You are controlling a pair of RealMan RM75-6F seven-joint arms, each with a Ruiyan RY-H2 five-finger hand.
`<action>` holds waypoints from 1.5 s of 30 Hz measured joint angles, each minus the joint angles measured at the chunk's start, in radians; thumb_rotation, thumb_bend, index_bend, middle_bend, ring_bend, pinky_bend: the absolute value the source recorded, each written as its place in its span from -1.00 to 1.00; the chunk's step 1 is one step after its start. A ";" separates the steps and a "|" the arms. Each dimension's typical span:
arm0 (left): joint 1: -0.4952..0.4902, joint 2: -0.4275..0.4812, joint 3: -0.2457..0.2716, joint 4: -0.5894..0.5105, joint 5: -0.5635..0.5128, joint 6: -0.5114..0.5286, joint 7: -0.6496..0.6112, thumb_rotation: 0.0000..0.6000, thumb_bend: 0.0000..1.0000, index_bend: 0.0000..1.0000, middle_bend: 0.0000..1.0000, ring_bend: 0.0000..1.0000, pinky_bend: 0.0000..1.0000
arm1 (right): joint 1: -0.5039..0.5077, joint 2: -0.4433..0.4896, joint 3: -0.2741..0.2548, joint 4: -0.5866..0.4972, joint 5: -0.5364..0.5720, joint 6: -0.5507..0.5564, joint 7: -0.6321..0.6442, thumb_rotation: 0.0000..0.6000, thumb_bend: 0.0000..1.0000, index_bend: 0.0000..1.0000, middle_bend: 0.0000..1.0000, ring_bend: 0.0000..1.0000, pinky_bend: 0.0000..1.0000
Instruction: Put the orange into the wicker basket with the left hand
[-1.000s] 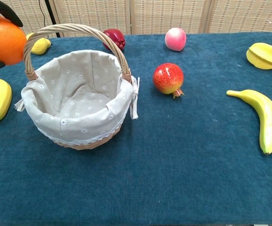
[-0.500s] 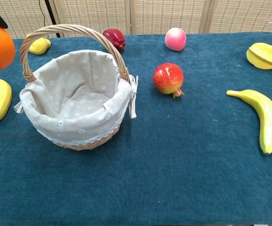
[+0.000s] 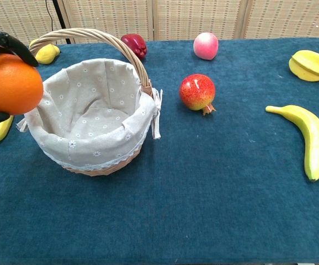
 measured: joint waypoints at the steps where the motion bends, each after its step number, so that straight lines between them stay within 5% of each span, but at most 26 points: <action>1: -0.007 -0.007 -0.009 0.005 -0.007 -0.010 -0.002 1.00 0.10 0.26 0.06 0.00 0.00 | 0.000 0.000 0.000 0.000 -0.001 0.000 -0.001 1.00 -1.00 -0.52 -0.99 -0.94 -0.96; 5: -0.024 -0.014 -0.019 0.013 -0.011 -0.037 -0.013 1.00 0.01 0.09 -0.15 -0.19 -0.01 | 0.001 0.000 -0.001 -0.001 -0.002 -0.001 -0.002 1.00 -1.00 -0.52 -0.99 -0.94 -0.96; 9: -0.045 -0.003 -0.014 0.011 0.001 -0.074 -0.043 1.00 -0.18 -0.38 -0.64 -0.60 -0.31 | 0.001 0.000 -0.002 -0.002 -0.003 -0.002 -0.004 1.00 -1.00 -0.52 -0.99 -0.94 -0.96; 15: -0.072 0.048 0.009 -0.010 0.013 -0.143 -0.069 1.00 -0.32 -0.81 -0.98 -0.96 -0.63 | 0.001 0.000 -0.003 -0.004 -0.006 -0.001 -0.004 1.00 -1.00 -0.52 -0.99 -0.94 -0.96; 33: -0.055 0.153 0.059 -0.093 0.067 -0.135 -0.087 1.00 -0.37 -0.72 -0.98 -0.94 -0.65 | 0.003 -0.001 -0.004 -0.008 -0.007 -0.002 -0.011 1.00 -1.00 -0.51 -0.99 -0.94 -0.96; 39: 0.011 0.194 0.086 -0.082 0.113 -0.013 -0.099 1.00 -0.37 -0.71 -0.98 -0.94 -0.65 | 0.002 0.003 -0.004 -0.011 -0.009 0.004 -0.005 1.00 -1.00 -0.51 -0.99 -0.94 -0.96; 45: 0.130 0.245 0.081 -0.026 0.052 0.174 -0.148 1.00 -0.37 -0.71 -0.98 -0.93 -0.65 | 0.000 0.012 -0.011 -0.037 -0.032 0.020 -0.016 1.00 -1.00 -0.51 -0.99 -0.94 -0.96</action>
